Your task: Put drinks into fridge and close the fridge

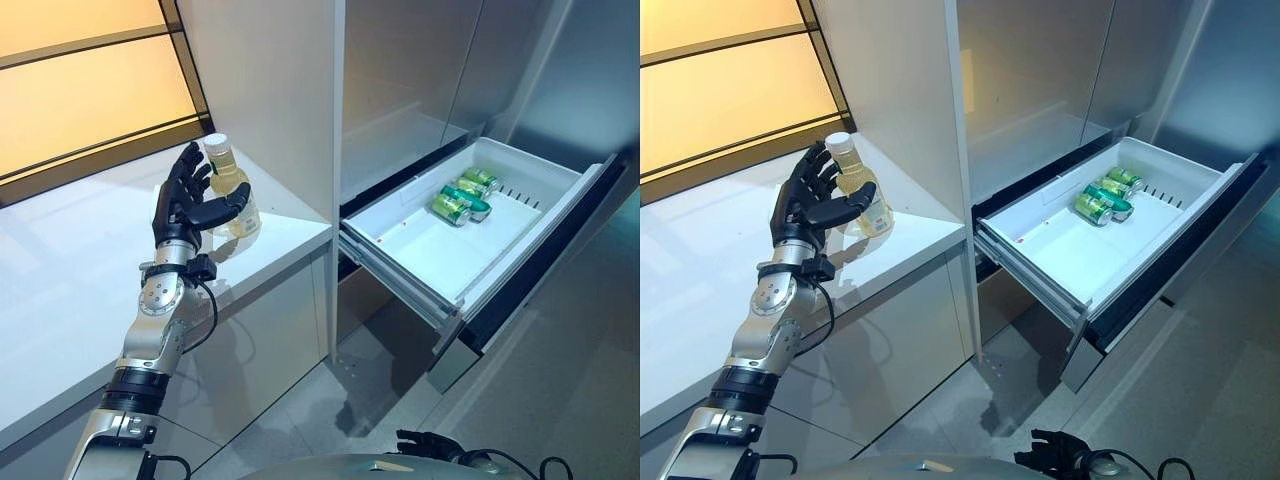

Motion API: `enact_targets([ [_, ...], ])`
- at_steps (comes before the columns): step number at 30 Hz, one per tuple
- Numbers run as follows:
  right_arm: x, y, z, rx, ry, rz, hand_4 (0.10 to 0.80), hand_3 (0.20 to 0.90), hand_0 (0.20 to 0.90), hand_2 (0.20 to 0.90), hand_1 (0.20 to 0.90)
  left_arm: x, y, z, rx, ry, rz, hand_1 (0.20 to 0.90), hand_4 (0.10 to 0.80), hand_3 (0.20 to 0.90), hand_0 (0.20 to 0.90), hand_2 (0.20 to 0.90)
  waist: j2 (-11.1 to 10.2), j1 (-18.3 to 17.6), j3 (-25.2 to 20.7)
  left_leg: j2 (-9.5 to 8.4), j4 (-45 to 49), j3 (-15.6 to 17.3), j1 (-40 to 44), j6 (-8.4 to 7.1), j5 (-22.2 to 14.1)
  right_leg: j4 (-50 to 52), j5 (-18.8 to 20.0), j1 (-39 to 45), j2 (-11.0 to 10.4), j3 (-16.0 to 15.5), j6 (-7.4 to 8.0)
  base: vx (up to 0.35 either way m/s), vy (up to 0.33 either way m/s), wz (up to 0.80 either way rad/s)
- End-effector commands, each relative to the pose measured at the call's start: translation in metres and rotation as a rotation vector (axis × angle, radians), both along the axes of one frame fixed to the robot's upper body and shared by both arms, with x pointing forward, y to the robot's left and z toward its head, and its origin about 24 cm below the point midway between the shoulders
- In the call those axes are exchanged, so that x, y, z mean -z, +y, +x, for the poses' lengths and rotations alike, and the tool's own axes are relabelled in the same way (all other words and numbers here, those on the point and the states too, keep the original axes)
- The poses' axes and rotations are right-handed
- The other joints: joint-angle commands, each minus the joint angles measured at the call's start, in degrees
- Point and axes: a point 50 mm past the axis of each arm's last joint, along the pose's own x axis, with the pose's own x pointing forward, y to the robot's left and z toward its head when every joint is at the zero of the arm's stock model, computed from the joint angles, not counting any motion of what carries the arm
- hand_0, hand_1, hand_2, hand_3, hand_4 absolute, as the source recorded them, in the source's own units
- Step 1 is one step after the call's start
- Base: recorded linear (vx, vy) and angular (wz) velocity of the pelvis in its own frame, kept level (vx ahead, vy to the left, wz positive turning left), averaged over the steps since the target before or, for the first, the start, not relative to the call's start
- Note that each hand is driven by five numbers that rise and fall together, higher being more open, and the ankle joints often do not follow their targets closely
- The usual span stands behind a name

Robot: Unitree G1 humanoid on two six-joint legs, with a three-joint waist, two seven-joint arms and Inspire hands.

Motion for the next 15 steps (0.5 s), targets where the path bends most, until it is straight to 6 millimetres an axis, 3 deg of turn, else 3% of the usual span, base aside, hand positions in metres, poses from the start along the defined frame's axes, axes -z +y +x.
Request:
enact_targets([
  [1, 0.0, -0.003, -0.005, -0.07, 0.032, -0.008, 0.8, 0.9, 0.9, 0.9, 0.9, -0.069, 0.0, 0.022, -0.003, -0.244, 0.11, 0.9, 0.8, 0.9, 0.9, 0.9, 0.0, -1.1, -0.8, -1.22, 0.7, 2.8, 1.4, 1.39, -6.7, 5.8, -5.3, -1.5, 0.1, 0.4, 3.48, 0.034, 0.008, -0.01],
  [15, 0.0, -0.008, -0.008, -0.064, 0.033, -0.018, 0.8, 0.9, 0.9, 0.9, 0.9, -0.087, 0.011, 0.036, -0.041, -0.244, 0.113, 0.9, 0.8, 0.9, 0.9, 0.9, 0.2, -3.2, -1.1, -1.42, 1.0, 4.2, 2.0, 1.78, -7.4, 6.5, -5.6, -1.8, 0.4, 2.2, 3.64, 0.035, 0.004, -0.05],
])
